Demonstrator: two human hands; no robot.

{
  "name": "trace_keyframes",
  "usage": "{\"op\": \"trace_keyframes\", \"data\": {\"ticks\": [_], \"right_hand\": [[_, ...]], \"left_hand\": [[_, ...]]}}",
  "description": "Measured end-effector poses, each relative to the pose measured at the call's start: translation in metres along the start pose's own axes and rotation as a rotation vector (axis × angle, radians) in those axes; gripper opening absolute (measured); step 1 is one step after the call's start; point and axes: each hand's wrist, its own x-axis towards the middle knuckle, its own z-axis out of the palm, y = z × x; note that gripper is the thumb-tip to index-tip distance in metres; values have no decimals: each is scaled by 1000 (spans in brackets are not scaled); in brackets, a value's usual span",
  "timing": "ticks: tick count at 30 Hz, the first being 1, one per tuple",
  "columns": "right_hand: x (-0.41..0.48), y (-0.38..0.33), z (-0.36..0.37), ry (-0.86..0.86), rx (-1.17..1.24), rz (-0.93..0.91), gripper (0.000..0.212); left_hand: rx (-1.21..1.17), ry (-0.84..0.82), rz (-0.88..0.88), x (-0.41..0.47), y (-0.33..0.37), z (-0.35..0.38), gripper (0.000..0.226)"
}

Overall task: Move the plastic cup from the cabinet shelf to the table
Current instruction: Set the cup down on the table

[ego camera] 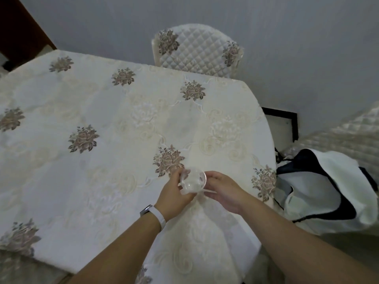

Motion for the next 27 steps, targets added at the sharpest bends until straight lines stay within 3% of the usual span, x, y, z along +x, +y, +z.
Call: {"op": "trace_keyframes", "data": {"ticks": [17, 23, 27], "right_hand": [[27, 20, -15, 63, 0, 46, 19], [15, 10, -31, 169, -267, -44, 23], [-8, -6, -43, 210, -576, -192, 28]], "left_hand": [[20, 13, -82, 17, -16, 18, 55], [136, 22, -47, 2, -24, -2, 71], [257, 140, -19, -22, -15, -21, 57]]}}
